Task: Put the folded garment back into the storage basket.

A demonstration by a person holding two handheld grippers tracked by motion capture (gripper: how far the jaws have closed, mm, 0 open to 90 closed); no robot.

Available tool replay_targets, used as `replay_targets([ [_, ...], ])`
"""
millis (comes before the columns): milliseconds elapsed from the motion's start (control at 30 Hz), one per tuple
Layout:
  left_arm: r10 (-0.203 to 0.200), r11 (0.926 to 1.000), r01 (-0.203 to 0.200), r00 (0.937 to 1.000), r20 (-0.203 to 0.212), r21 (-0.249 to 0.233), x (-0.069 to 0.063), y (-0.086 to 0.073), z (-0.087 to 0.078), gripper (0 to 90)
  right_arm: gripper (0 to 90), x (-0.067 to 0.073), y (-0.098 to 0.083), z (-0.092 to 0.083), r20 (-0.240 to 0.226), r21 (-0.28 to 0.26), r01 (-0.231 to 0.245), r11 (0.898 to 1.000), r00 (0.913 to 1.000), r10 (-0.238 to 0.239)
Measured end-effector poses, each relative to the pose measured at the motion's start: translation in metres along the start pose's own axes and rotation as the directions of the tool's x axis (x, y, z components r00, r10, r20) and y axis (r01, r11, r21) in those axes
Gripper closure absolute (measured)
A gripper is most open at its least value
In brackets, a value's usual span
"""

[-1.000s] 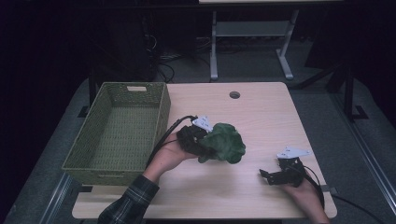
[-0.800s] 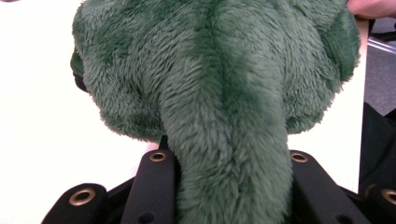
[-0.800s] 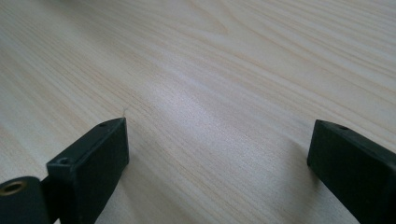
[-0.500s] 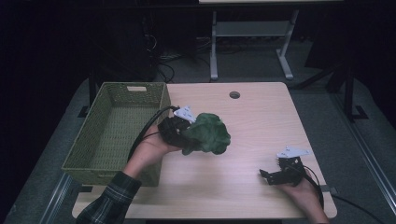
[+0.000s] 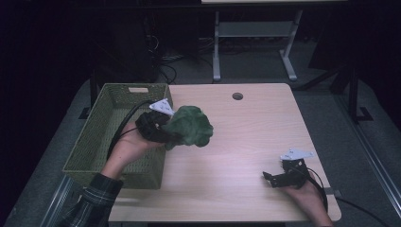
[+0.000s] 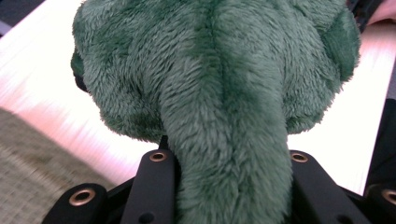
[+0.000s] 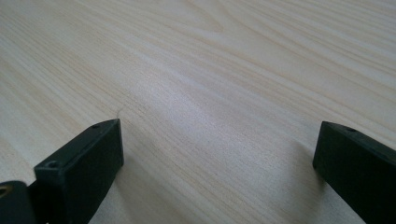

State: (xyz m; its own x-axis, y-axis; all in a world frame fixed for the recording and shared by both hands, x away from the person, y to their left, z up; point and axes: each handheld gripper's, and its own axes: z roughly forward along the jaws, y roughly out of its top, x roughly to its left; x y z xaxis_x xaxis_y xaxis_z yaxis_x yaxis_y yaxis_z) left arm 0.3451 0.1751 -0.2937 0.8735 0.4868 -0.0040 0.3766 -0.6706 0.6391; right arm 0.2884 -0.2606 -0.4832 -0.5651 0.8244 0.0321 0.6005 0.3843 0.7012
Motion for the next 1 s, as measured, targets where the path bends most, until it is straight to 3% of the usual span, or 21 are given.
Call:
replay_targets([
  [200, -0.037, 0.9992, 0.036, 0.9986, -0.039, -0.016, 0.013, -0.013, -0.017, 67.9, 1.5, 0.000, 0.000, 0.000, 0.000, 0.000, 0.000, 1.000, 1.0000, 0.000],
  [500, -0.098, 0.9949, 0.095, 0.9902, -0.099, -0.034, 0.030, -0.035, -0.039, 67.9, 1.5, 0.000, 0.000, 0.000, 0.000, 0.000, 0.000, 1.000, 1.0000, 0.000],
  [833, -0.161, 0.9862, 0.153, 0.9752, -0.152, -0.063, 0.046, -0.057, -0.061, 68.1, 1.5, 0.000, 0.000, 0.000, 0.000, 0.000, 0.000, 1.000, 1.0000, 0.000],
  [1000, -0.199, 0.9798, 0.190, 0.9633, -0.181, -0.062, 0.055, -0.072, -0.064, 68.3, 1.5, 0.000, 0.000, 0.000, 0.000, 0.000, 0.000, 1.000, 1.0000, 0.000],
])
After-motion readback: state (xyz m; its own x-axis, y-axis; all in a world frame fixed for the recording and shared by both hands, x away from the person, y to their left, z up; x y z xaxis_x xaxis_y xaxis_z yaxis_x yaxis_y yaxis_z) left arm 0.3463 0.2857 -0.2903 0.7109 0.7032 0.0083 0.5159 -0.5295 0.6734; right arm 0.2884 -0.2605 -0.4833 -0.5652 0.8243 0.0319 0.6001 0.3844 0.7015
